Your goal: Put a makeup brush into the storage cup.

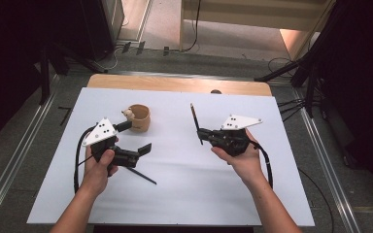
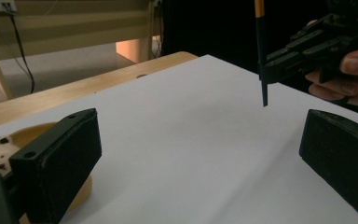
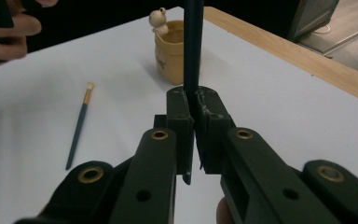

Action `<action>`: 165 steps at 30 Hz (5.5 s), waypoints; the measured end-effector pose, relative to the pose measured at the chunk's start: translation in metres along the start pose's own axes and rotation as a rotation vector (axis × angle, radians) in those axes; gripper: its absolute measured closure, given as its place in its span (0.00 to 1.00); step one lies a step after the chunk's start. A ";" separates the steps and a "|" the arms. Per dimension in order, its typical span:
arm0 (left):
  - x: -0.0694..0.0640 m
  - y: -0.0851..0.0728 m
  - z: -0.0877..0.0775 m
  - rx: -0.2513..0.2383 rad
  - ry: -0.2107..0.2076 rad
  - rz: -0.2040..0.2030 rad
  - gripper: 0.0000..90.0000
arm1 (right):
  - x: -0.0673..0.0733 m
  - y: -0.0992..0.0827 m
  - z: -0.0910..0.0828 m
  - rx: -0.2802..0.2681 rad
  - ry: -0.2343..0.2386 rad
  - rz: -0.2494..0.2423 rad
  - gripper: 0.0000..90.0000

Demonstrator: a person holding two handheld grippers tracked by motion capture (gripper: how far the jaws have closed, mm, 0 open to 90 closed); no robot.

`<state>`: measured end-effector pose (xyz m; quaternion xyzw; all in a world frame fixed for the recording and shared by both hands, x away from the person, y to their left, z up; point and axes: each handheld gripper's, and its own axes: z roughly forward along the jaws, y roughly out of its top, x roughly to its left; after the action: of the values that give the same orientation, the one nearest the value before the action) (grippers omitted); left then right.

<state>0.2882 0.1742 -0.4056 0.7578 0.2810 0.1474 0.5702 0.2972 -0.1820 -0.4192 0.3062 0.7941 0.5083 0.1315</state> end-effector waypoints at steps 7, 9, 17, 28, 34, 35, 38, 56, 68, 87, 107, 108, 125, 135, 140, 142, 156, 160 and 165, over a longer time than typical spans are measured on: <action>-0.006 0.006 0.009 -0.014 -0.019 -0.001 0.00 | 0.006 -0.002 0.008 -0.014 0.022 0.017 0.96; -0.008 0.007 0.011 -0.012 -0.023 0.005 0.00 | 0.008 -0.003 0.010 -0.021 0.032 0.027 0.96; -0.019 0.014 0.023 -0.030 -0.045 0.008 0.03 | 0.018 -0.002 0.019 -0.047 0.064 0.033 0.96; -0.027 0.023 0.031 -0.060 -0.063 -0.013 0.16 | 0.031 0.001 0.029 -0.055 0.092 0.020 0.96; -0.031 0.025 0.032 -0.071 -0.083 -0.011 0.24 | 0.036 0.002 0.036 -0.056 0.107 0.013 0.96; -0.032 0.026 0.033 -0.071 -0.089 -0.009 0.27 | 0.038 0.002 0.037 -0.058 0.110 0.011 0.96; -0.032 0.026 0.036 -0.056 -0.071 -0.021 0.32 | 0.042 0.003 0.041 -0.063 0.122 0.001 0.96; -0.024 0.028 0.040 -0.065 -0.045 -0.133 0.77 | 0.050 0.005 0.051 -0.058 0.134 -0.015 0.96; -0.018 0.030 0.040 -0.052 -0.157 -0.151 0.95 | 0.050 0.005 0.052 -0.073 0.174 0.004 0.39; -0.004 0.035 0.033 -0.058 -0.085 -0.131 0.95 | 0.034 -0.017 0.017 -0.159 0.095 -0.006 0.00; 0.022 0.036 0.024 -0.078 -0.010 -0.134 0.95 | 0.005 -0.060 -0.033 -0.186 0.011 0.056 0.00; 0.024 0.036 0.024 -0.083 -0.002 -0.134 0.95 | 0.003 -0.062 -0.035 -0.184 0.005 0.054 0.00; 0.037 0.043 0.021 -0.084 0.061 -0.112 0.95 | -0.009 -0.094 -0.068 -0.177 -0.044 0.096 0.00; 0.045 0.046 0.019 -0.074 0.087 -0.105 0.95 | -0.011 -0.112 -0.086 -0.159 -0.075 0.109 0.00; 0.051 0.047 0.019 -0.076 0.102 -0.110 0.95 | -0.016 -0.118 -0.098 -0.190 -0.105 0.110 0.00; 0.053 0.048 0.018 -0.077 0.107 -0.110 0.95 | -0.017 -0.119 -0.100 -0.198 -0.110 0.115 0.00; 0.065 0.052 0.020 -0.082 0.143 -0.111 0.95 | -0.025 -0.134 -0.121 -0.222 -0.165 0.134 0.00; 0.068 0.053 0.021 -0.078 0.149 -0.106 0.95 | -0.028 -0.137 -0.121 -0.225 -0.162 0.140 0.00; 0.073 0.054 0.023 -0.077 0.162 -0.108 0.95 | -0.029 -0.137 -0.118 -0.228 -0.158 0.141 0.00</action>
<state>0.3733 0.1890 -0.3682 0.7048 0.3608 0.1881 0.5812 0.2103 -0.3260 -0.4907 0.3835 0.6950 0.5773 0.1915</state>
